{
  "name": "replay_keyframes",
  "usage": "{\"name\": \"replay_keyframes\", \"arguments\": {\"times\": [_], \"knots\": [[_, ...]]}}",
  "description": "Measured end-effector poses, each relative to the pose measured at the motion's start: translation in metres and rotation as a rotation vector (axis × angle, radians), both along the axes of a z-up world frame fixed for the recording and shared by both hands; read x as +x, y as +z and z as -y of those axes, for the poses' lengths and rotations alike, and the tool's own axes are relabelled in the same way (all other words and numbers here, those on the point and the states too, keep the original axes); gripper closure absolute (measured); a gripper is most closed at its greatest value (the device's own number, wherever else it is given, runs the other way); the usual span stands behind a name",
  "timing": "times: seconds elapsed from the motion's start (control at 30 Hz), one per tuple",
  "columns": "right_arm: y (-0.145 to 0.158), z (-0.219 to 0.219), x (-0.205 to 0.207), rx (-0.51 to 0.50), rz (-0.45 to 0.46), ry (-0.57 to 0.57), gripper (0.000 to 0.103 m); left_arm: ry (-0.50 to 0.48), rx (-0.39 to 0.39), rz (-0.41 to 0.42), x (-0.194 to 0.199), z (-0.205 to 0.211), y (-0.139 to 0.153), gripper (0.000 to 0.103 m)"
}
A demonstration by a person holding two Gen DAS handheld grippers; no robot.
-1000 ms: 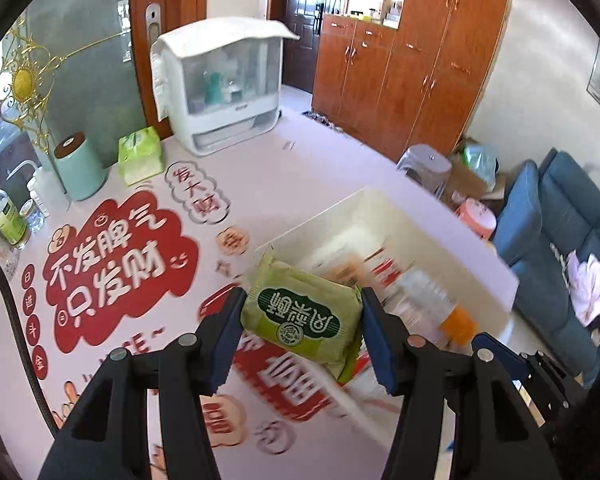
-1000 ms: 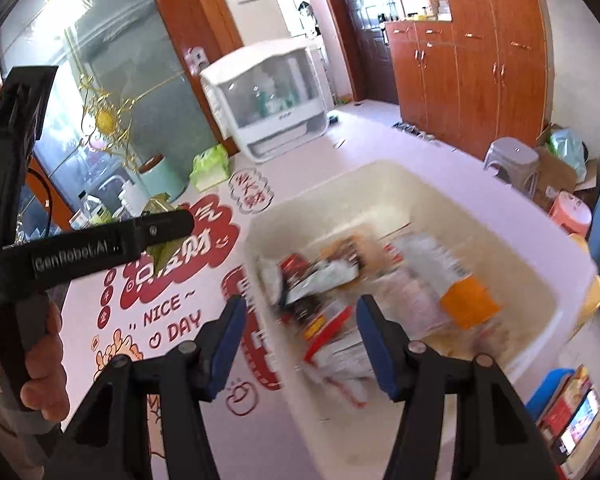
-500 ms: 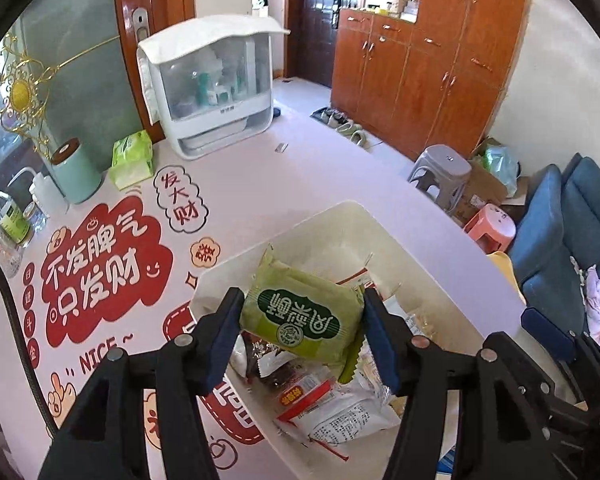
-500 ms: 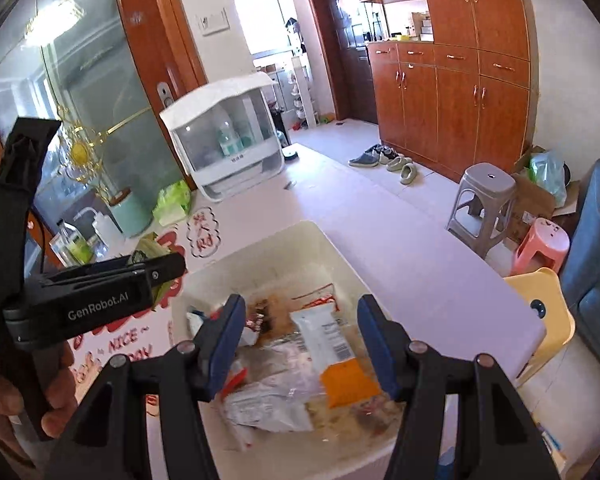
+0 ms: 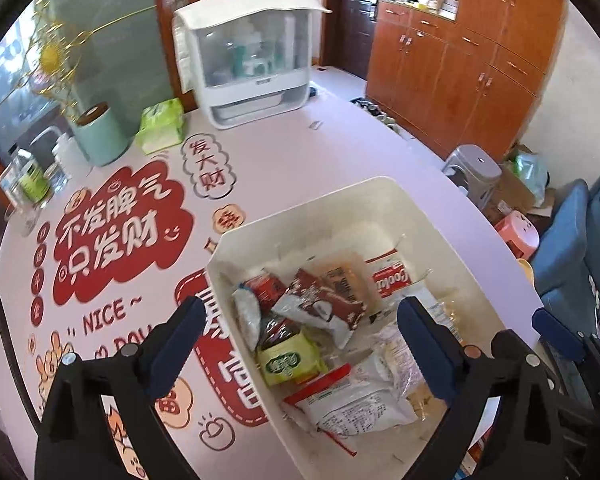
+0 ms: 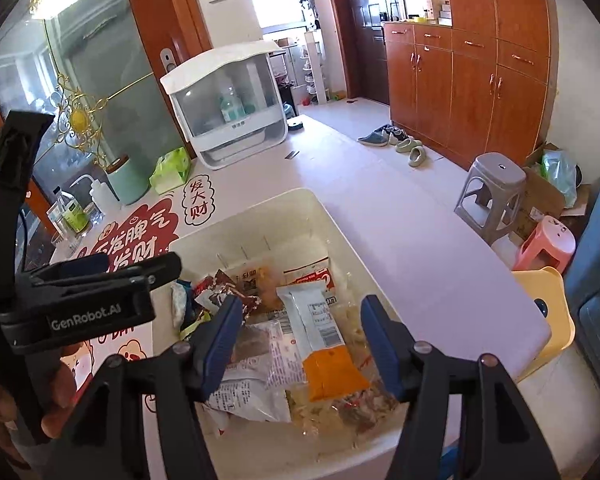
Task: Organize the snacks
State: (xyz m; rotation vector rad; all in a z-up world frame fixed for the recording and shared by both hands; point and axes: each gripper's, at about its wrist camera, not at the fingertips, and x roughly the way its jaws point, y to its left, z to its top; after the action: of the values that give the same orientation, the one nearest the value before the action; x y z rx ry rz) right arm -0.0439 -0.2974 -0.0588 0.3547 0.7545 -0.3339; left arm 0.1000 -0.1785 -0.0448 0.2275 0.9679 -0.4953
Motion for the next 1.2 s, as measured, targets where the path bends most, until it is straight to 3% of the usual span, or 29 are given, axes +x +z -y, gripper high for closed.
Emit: {"name": "replay_keyframes", "arguments": {"times": [0.5,0.87,1.2], "knots": [[-0.004,-0.026,0.007,0.004,-0.035,0.114,0.04,0.159,0.047,0.043,-0.036,-0.068,0.006,0.006],[-0.009,-0.061,0.003,0.003,-0.093,0.252,0.04,0.326,0.072,0.019,-0.075,-0.131,0.006,0.006],[0.023,-0.101,-0.002,-0.055,-0.082,0.389,0.04,0.462,0.059,0.087,-0.099,-0.166,0.046,0.006]]}}
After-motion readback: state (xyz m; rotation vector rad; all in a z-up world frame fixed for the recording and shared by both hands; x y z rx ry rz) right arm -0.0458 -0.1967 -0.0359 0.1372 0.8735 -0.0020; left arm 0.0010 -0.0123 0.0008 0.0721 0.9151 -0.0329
